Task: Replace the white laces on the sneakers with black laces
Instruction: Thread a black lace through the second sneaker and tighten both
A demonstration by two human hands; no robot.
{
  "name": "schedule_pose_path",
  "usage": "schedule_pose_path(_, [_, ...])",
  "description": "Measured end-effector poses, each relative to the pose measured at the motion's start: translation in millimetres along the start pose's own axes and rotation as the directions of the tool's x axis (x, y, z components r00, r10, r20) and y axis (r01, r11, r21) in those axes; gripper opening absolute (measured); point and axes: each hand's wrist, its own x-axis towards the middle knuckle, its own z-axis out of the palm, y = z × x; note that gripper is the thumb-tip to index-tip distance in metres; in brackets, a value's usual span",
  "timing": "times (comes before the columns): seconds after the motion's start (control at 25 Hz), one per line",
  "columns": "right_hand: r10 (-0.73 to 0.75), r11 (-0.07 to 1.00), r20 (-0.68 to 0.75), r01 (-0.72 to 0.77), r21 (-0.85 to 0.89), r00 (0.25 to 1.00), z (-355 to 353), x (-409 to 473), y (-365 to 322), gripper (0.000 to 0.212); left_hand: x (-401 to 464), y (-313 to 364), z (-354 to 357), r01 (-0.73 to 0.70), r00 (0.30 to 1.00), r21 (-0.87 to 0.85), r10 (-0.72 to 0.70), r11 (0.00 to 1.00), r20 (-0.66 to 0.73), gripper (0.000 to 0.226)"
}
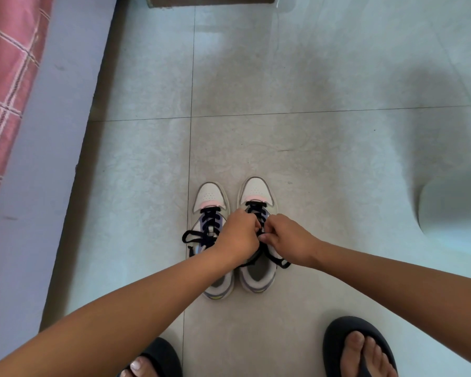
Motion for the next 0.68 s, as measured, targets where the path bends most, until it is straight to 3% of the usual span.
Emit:
schedule_pose_path(0.12, [0.082, 0.942, 0.022, -0.084, 0.324, 0.996, -5.0, -0.9, 2.7, 0.026, -5.1, -1.2, 2.3, -0.05, 0.994, -0.011, 0.049, 0.999, -0.093, 0.02])
schedule_pose_path(0.2, [0.094, 0.9, 0.0, -0.085, 0.427, 0.996, -11.4, -3.6, 3.3, 0.019, -7.5, -1.3, -0.2, -0.113, 0.977, -0.032, 0.105, 0.993, -0.183, 0.02])
schedule_pose_path(0.32, [0.053, 0.918, -0.07, -0.021, 0.397, 0.996, -16.4, -6.5, 4.4, 0.014, -10.0, -1.8, -2.8, -0.161, 0.954, -0.044, 0.144, 0.986, -0.262, 0.021])
schedule_pose_path(0.68, [0.064, 0.905, -0.084, -0.023, 0.425, 0.994, -25.5, -1.5, 7.5, 0.014, -9.1, -3.4, -10.4, -0.182, 0.923, -0.071, 0.146, 0.981, -0.356, 0.022])
